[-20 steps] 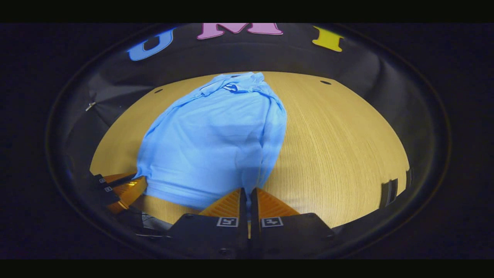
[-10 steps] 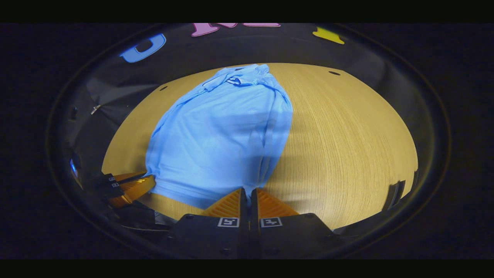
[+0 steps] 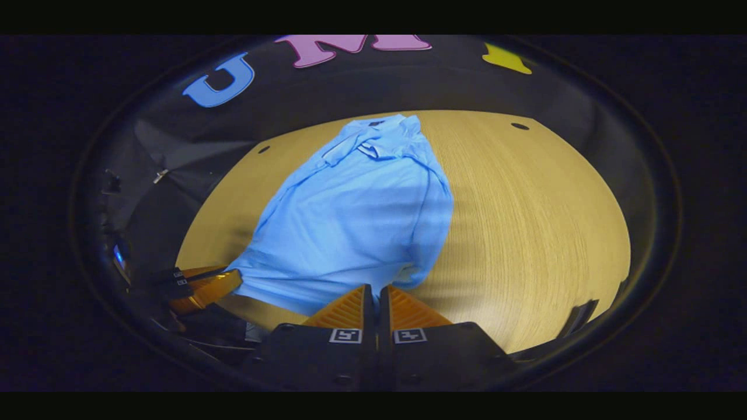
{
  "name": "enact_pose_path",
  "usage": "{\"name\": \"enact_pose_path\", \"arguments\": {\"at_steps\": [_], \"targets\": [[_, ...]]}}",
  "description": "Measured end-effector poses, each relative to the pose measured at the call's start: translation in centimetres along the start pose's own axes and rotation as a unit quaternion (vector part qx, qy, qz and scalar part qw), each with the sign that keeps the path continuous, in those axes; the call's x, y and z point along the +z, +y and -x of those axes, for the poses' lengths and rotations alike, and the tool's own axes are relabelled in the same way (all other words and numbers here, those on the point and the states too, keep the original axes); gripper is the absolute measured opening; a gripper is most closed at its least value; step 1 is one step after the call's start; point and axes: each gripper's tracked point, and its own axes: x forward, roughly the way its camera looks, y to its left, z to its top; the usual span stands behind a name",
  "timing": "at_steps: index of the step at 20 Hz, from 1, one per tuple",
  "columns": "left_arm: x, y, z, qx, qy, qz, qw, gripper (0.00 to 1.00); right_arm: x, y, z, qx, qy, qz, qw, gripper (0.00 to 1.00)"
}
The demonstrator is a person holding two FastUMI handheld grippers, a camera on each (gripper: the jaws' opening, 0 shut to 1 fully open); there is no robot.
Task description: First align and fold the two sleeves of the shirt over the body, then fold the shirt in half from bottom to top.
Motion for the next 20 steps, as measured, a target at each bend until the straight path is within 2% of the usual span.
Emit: {"name": "enact_pose_path", "arguments": {"at_steps": [1, 3, 4, 5, 6, 7, 8, 10, 11, 16, 20], "targets": [[1.3, 0.1, 0.2, 0.000, -0.008, -0.002, 1.000, 0.06, 1.3, 0.4, 0.3, 0.009, -0.008, 0.007, 1.000, 0.05], [4.2, 0.3, 0.3, 0.002, -0.023, 0.004, 1.000, 0.06, 3.9, 0.6, 0.5, 0.014, -0.026, 0.026, 0.999, 0.05], [5.5, 0.3, 0.3, 0.002, -0.030, 0.013, 0.999, 0.06, 5.2, 0.6, 0.7, 0.016, -0.033, 0.034, 0.999, 0.00], [6.8, 0.5, 0.4, 0.004, -0.034, 0.022, 0.999, 0.06, 6.7, 0.8, 0.8, 0.020, -0.041, 0.034, 0.998, 0.05], [7.9, 0.6, 0.4, 0.004, -0.038, 0.033, 0.999, 0.06, 8.4, 1.0, 0.9, 0.026, -0.051, 0.031, 0.998, 0.05], [9.4, 0.6, 0.5, 0.001, -0.044, 0.043, 0.998, 0.06, 10.1, 1.0, 1.2, 0.030, -0.061, 0.029, 0.997, 0.00], [10.7, 0.7, 0.6, 0.000, -0.050, 0.050, 0.997, 0.06, 11.8, 0.9, 1.2, 0.032, -0.071, 0.031, 0.997, 0.11], [13.8, 0.9, 0.5, -0.003, -0.067, 0.057, 0.996, 0.06, 15.0, 1.0, 1.4, 0.040, -0.091, 0.031, 0.995, 0.11], [15.3, 1.1, 0.3, -0.002, -0.074, 0.055, 0.996, 0.06, 16.7, 1.0, 1.3, 0.045, -0.099, 0.029, 0.994, 0.05], [23.5, 1.4, -1.8, -0.001, -0.116, 0.038, 0.992, 0.06, 23.9, 0.6, -0.7, 0.053, -0.133, 0.033, 0.989, 0.05], [28.7, 2.3, -5.3, 0.009, -0.129, 0.023, 0.991, 0.06, 28.6, 0.3, -3.0, 0.059, -0.151, 0.040, 0.986, 0.05]]}}
